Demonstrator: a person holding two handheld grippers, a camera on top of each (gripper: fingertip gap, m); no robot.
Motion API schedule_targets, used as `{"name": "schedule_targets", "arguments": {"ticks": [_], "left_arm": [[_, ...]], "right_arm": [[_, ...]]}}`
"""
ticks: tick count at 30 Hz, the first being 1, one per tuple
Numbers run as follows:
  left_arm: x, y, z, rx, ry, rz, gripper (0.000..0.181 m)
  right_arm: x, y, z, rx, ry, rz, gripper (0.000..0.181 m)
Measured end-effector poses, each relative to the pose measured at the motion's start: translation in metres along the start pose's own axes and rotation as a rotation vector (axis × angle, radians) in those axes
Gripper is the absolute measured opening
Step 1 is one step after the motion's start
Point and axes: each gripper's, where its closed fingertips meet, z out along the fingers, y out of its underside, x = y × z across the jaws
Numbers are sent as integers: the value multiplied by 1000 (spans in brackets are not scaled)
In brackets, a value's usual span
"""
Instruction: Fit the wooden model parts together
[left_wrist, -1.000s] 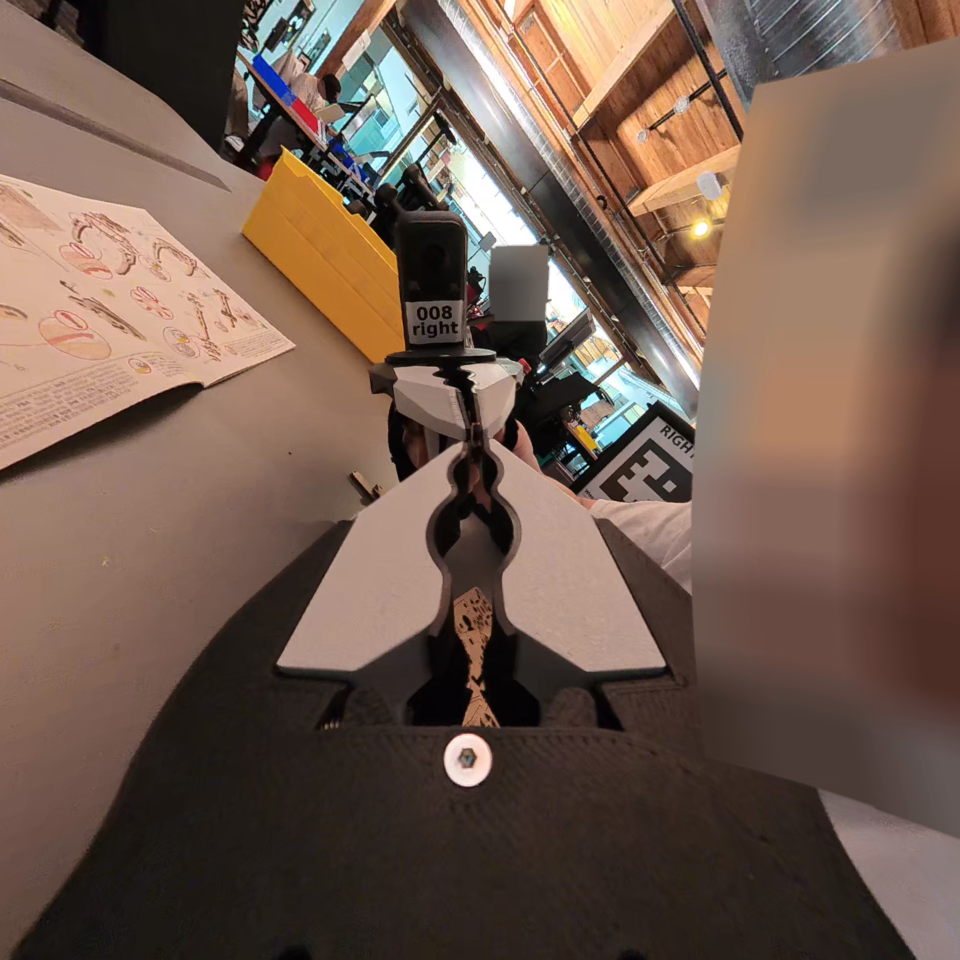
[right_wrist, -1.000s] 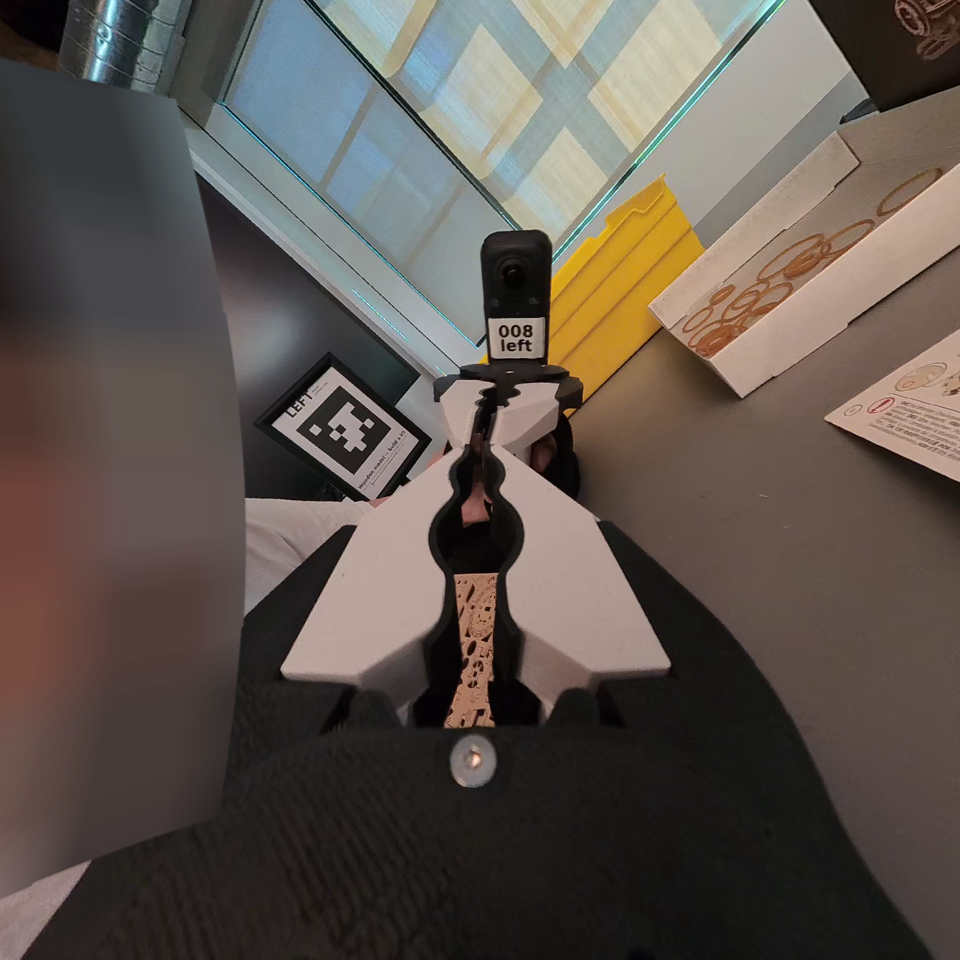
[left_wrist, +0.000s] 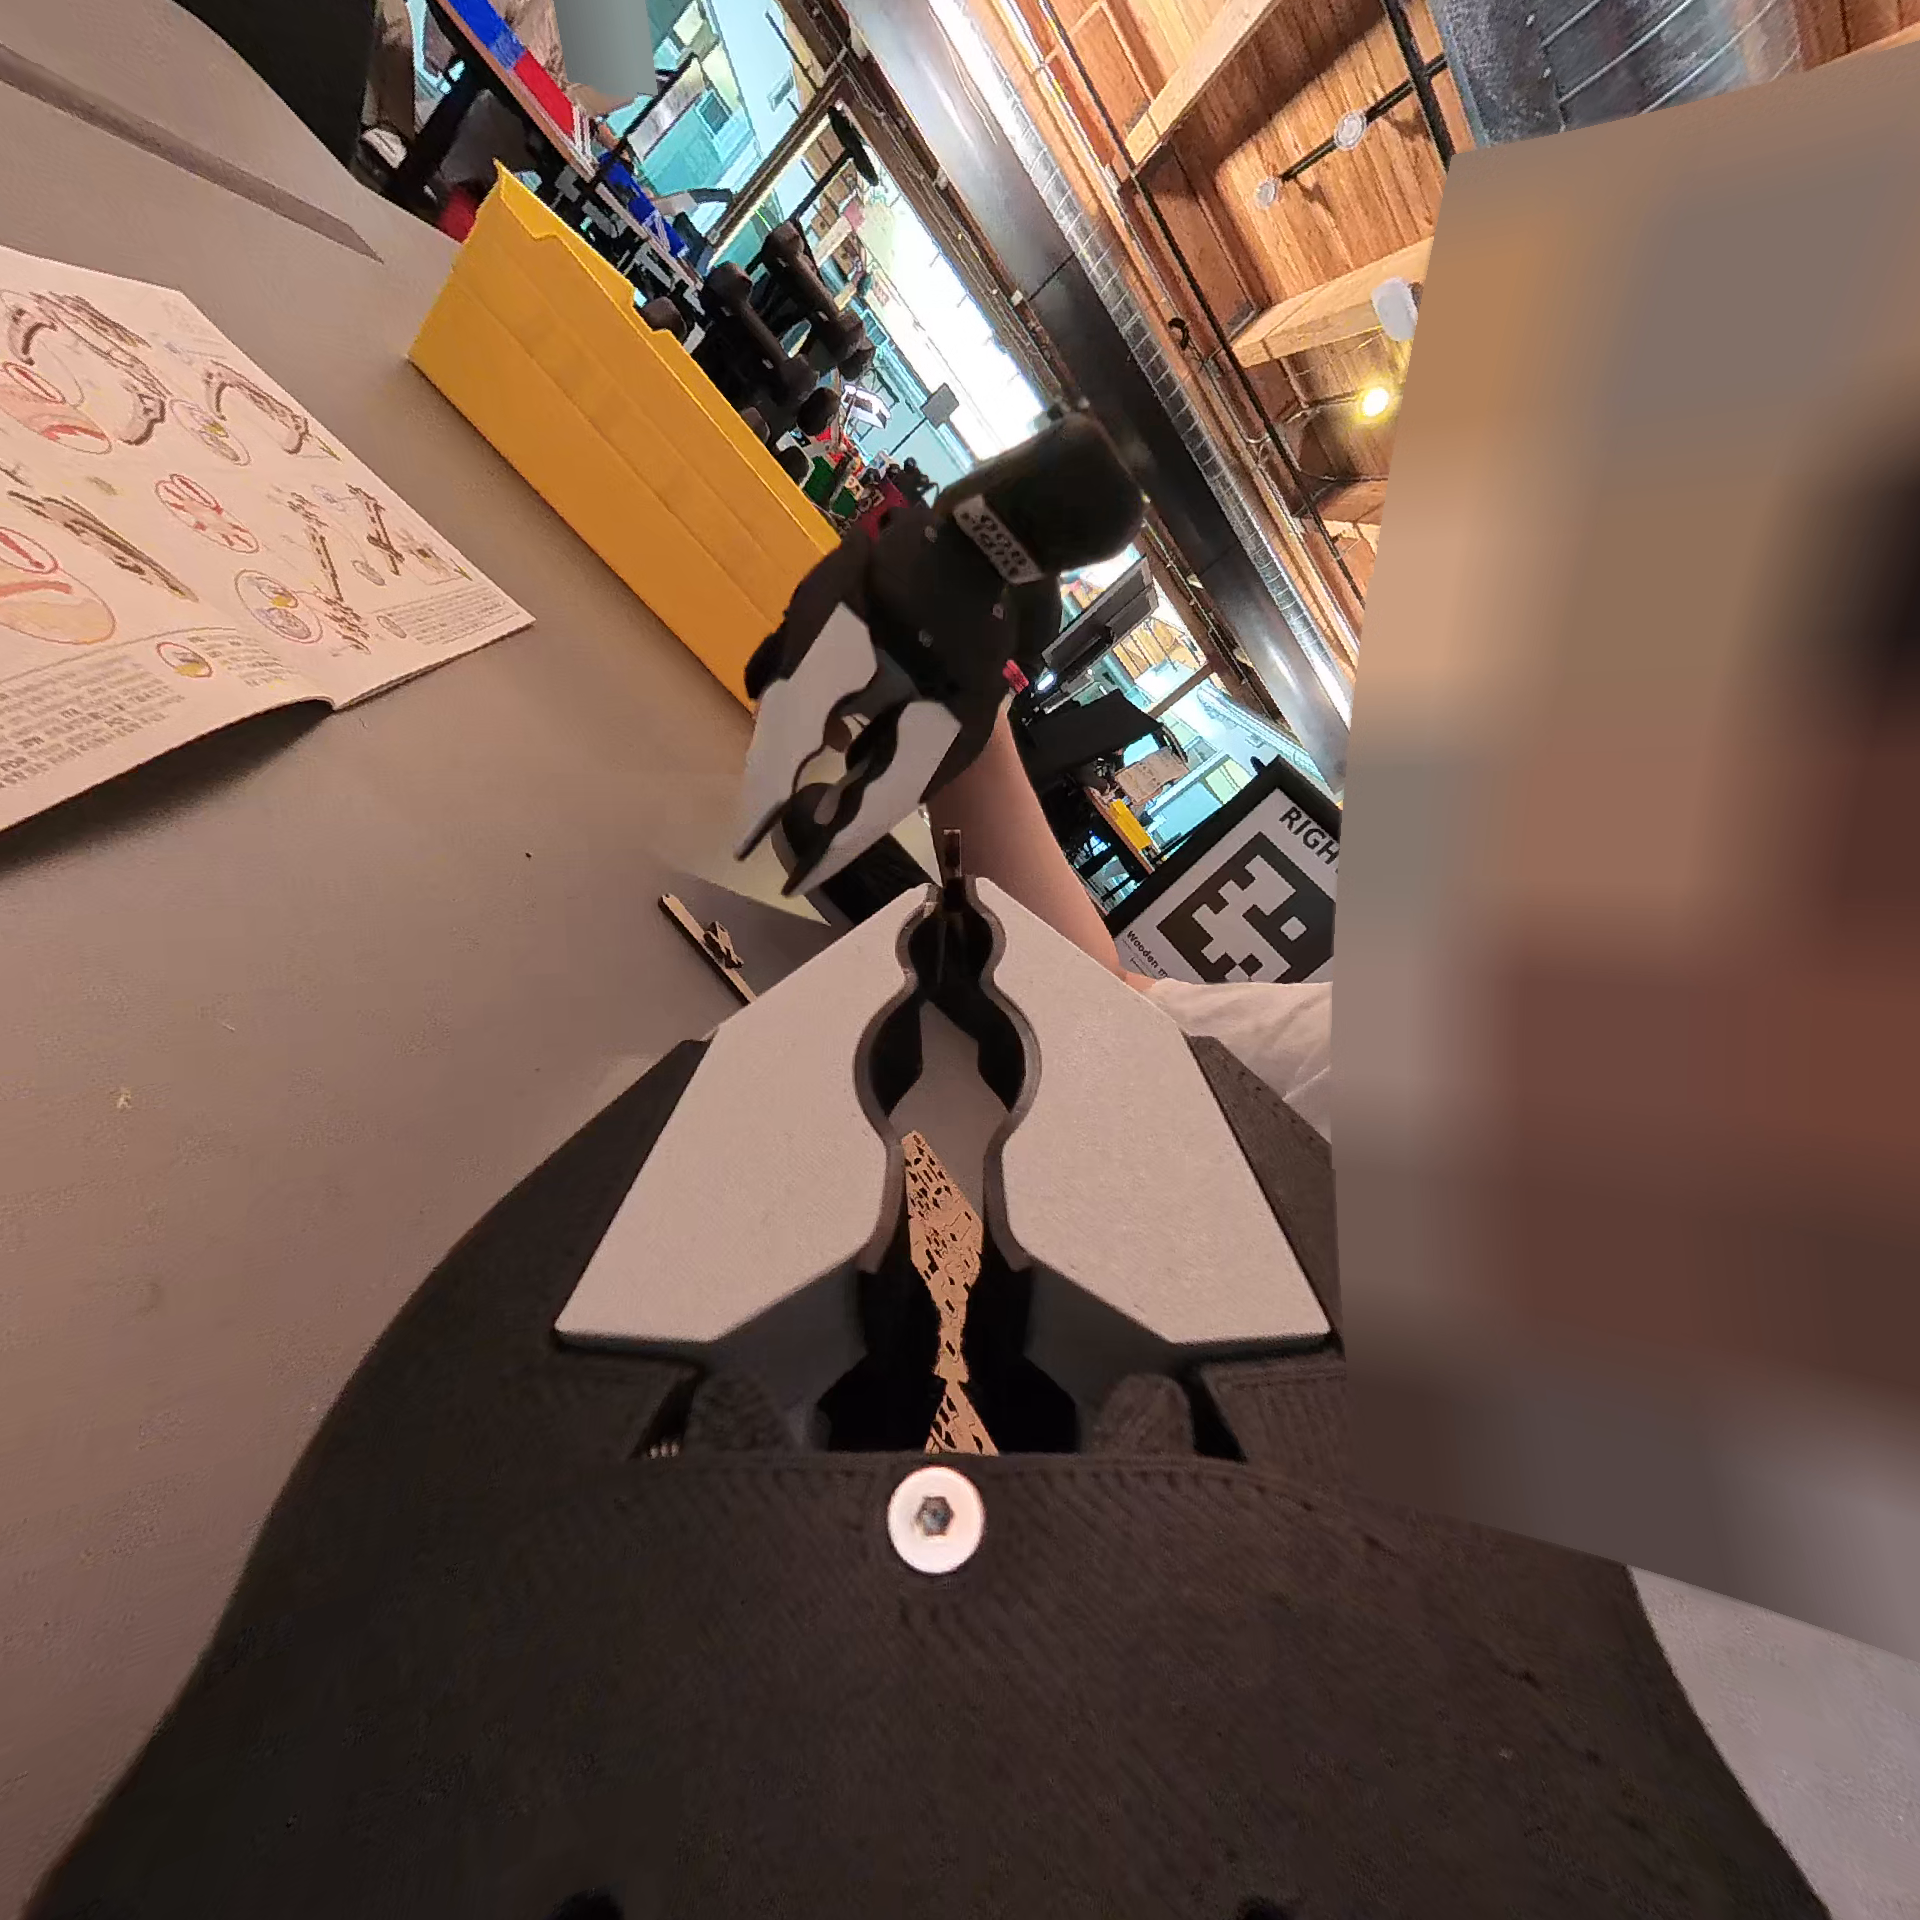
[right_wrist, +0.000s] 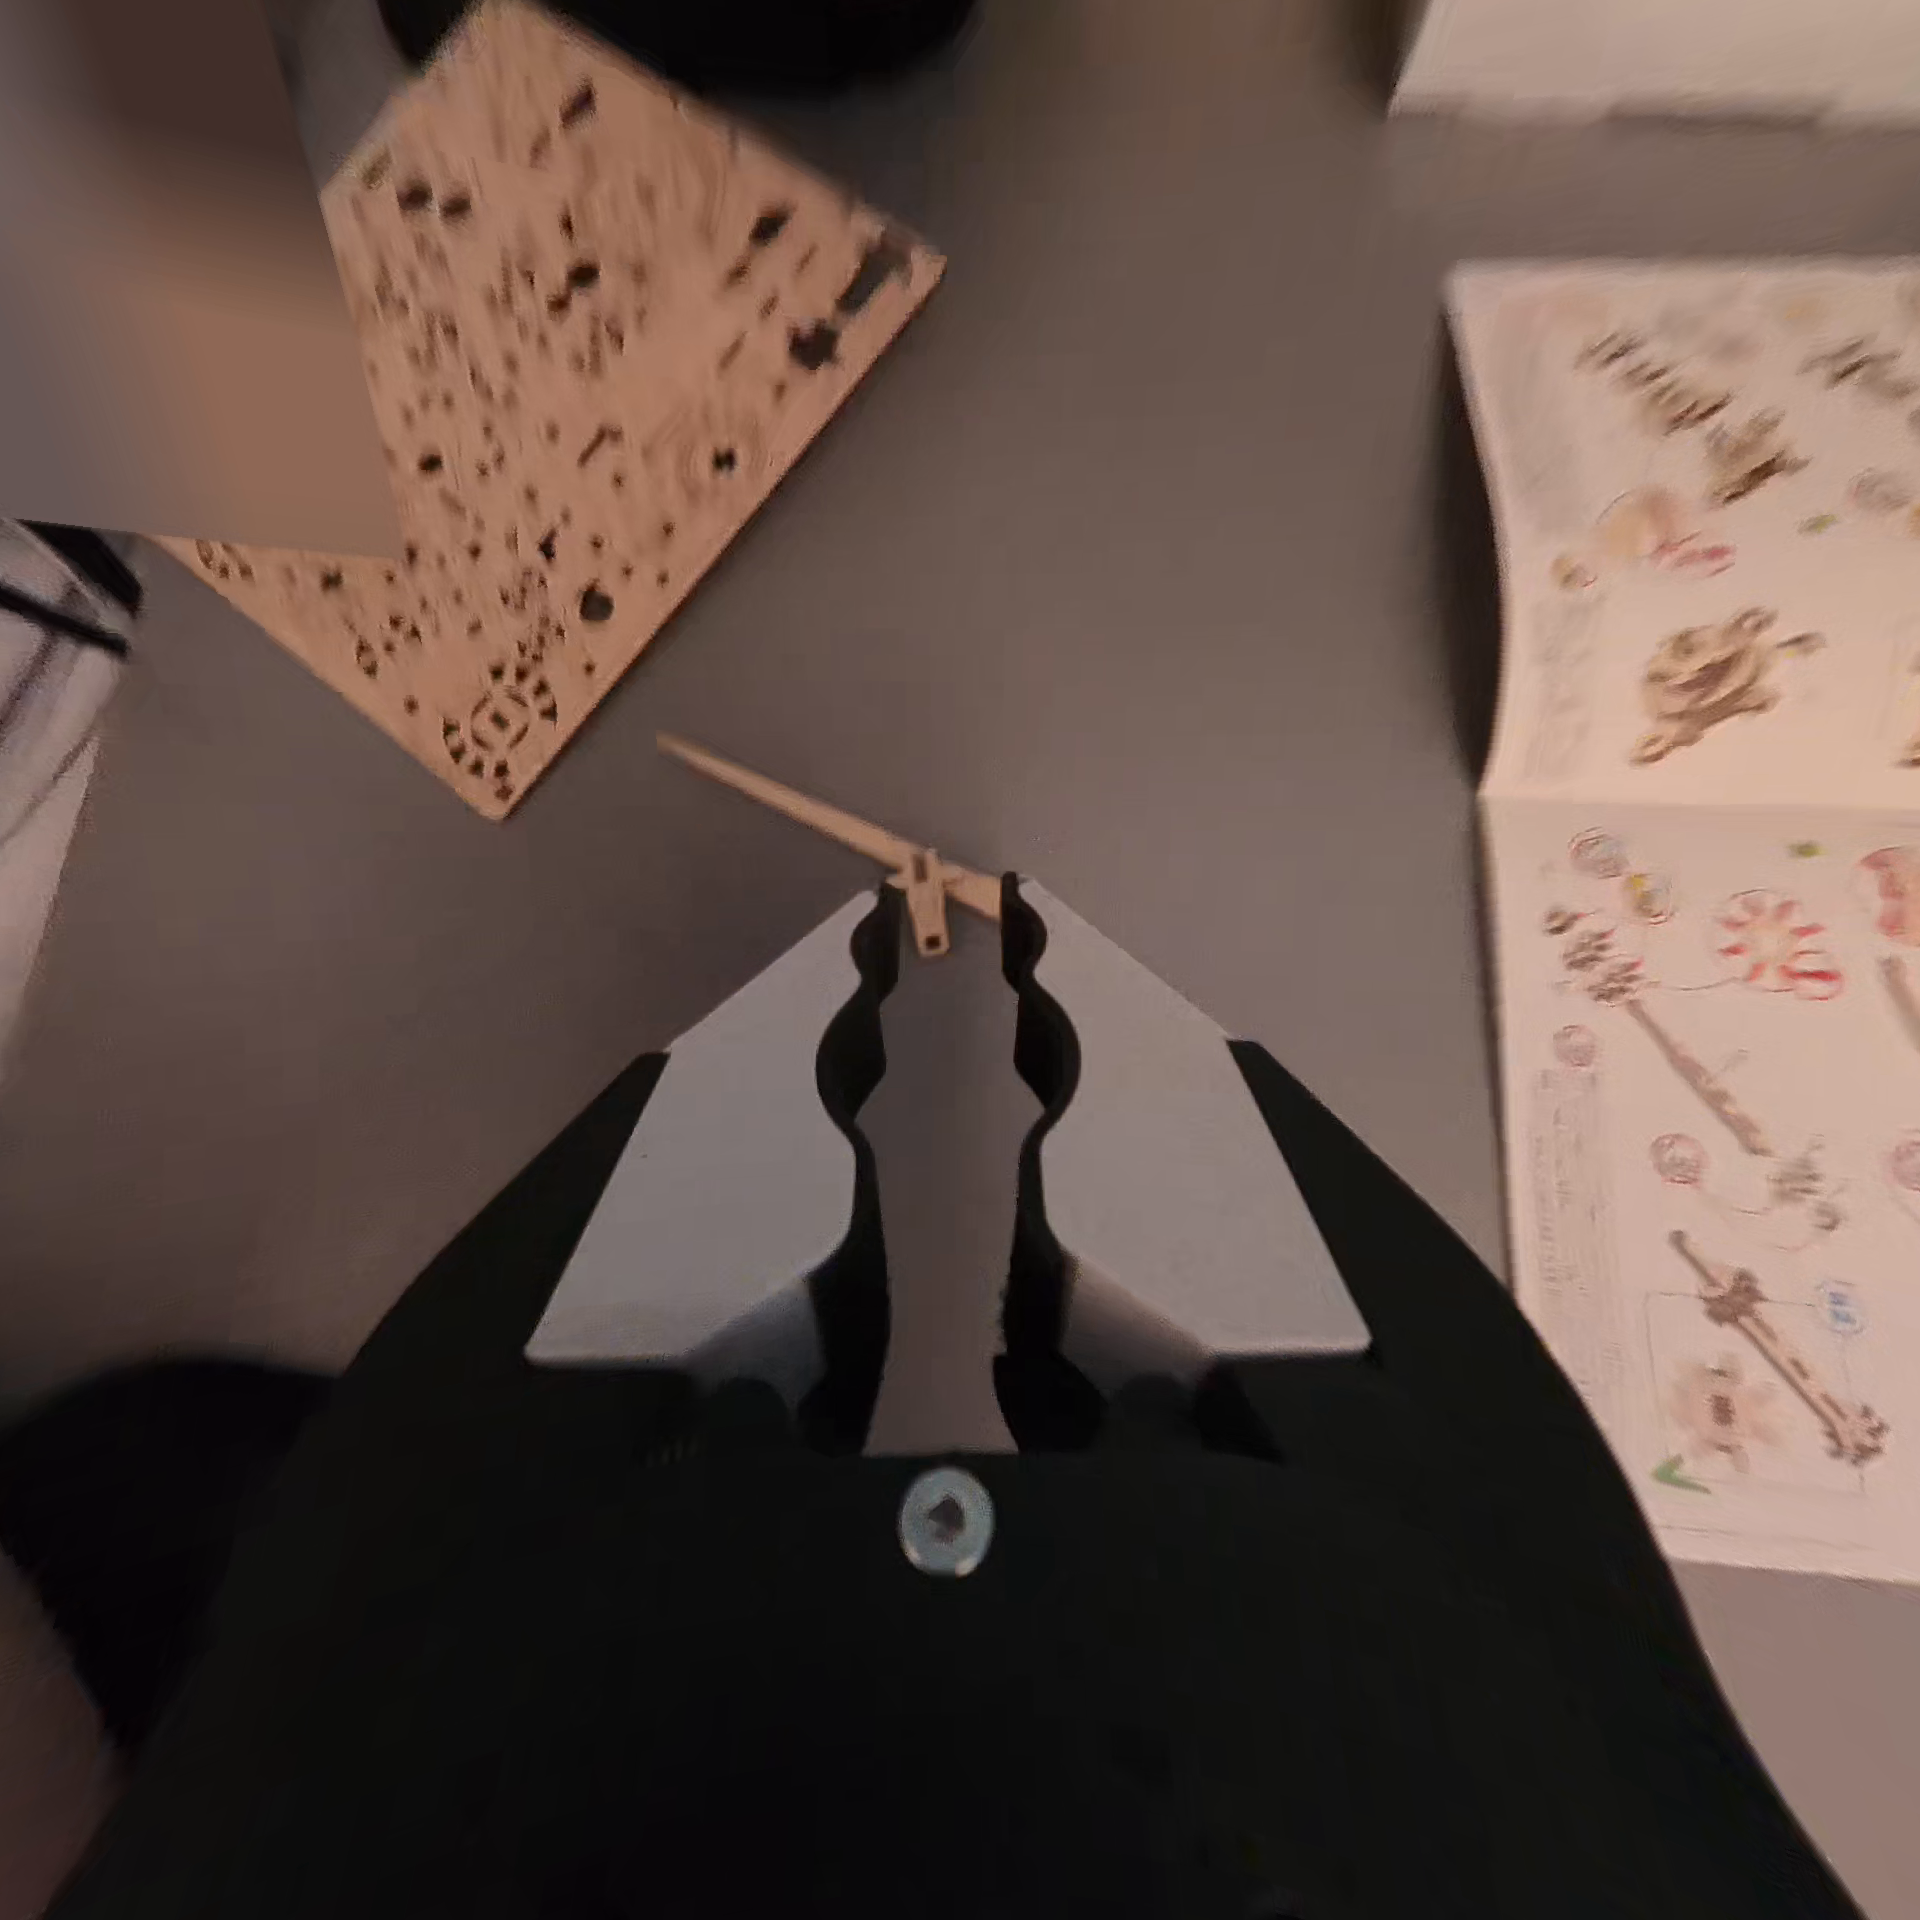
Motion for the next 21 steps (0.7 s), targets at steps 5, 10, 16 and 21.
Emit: {"name": "schedule_targets", "arguments": {"ticks": [5,10,16,21], "left_arm": [[-2,0,1,-1,1,-4,0],[-4,0,0,3,0,-9,0],[-6,0,2,0,-6,-11,0],[-7,0,3,-4,-10,-7,0]], "right_arm": [[-6,9,13,-48,-54,18,18],[-5,15,18,-92,-41,-4,17],[-5,20,24,-116,-49,0,14],[-6,20,27,-99,-63,8,8]]}}
